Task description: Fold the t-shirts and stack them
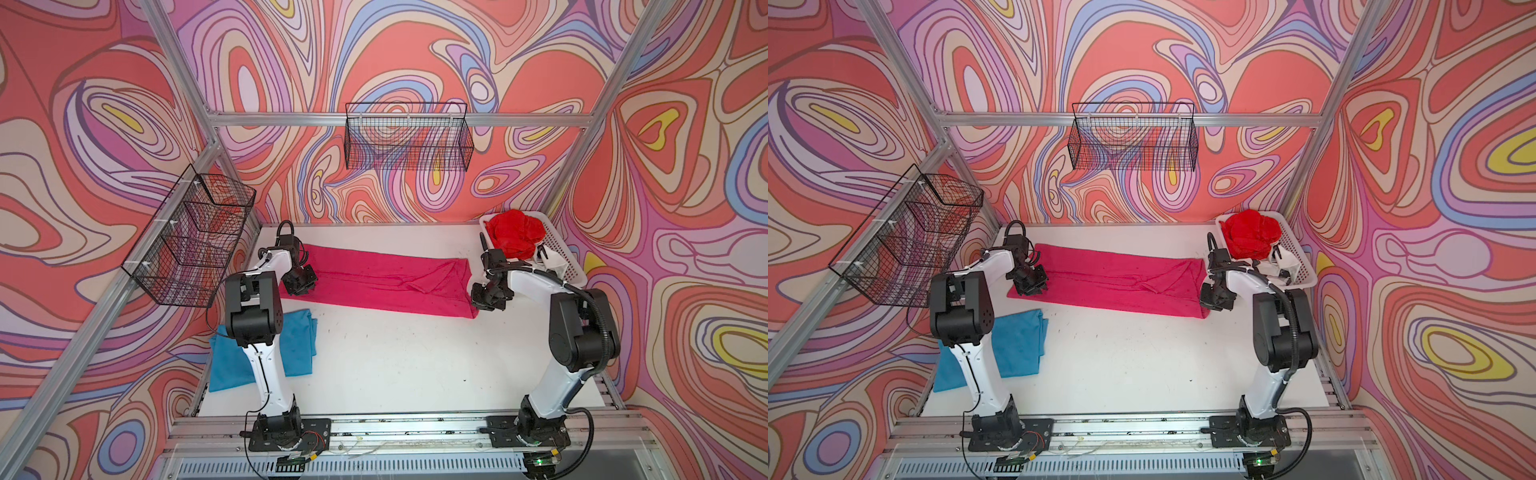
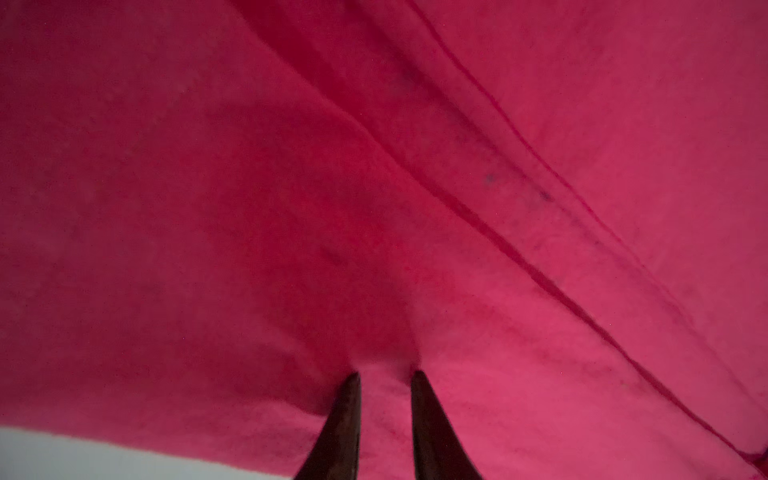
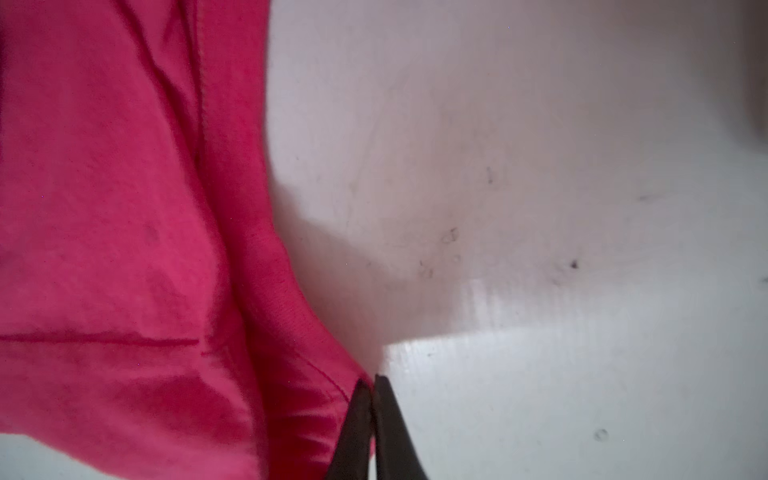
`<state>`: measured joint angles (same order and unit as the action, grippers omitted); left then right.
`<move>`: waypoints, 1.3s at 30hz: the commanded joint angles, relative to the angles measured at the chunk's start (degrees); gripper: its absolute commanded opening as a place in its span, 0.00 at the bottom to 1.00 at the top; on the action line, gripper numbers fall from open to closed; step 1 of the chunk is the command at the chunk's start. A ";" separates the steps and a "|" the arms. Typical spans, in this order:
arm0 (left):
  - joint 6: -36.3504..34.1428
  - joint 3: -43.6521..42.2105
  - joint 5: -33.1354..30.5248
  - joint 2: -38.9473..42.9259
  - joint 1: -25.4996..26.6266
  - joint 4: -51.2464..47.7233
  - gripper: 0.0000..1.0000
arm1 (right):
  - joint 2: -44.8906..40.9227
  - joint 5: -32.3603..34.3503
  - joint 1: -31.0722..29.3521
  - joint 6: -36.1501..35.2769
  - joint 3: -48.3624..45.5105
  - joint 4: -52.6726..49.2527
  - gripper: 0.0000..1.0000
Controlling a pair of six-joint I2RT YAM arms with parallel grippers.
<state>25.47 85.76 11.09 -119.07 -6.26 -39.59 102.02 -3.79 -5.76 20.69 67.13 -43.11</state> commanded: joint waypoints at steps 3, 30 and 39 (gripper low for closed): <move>-0.60 -4.18 -1.92 -3.74 -0.65 -3.35 0.24 | -2.66 4.22 1.69 0.49 -1.94 -2.77 0.00; -0.95 -2.43 2.35 -0.23 1.96 -5.73 0.37 | 7.99 -13.97 -13.10 11.96 10.19 12.86 0.51; -0.88 -2.97 2.58 1.11 1.98 -5.40 0.40 | 10.83 -16.86 -16.66 18.95 7.46 18.06 0.58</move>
<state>25.08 83.96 13.58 -117.40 -4.73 -39.88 111.18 -19.44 -22.44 36.10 76.01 -27.24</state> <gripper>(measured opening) 0.394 0.576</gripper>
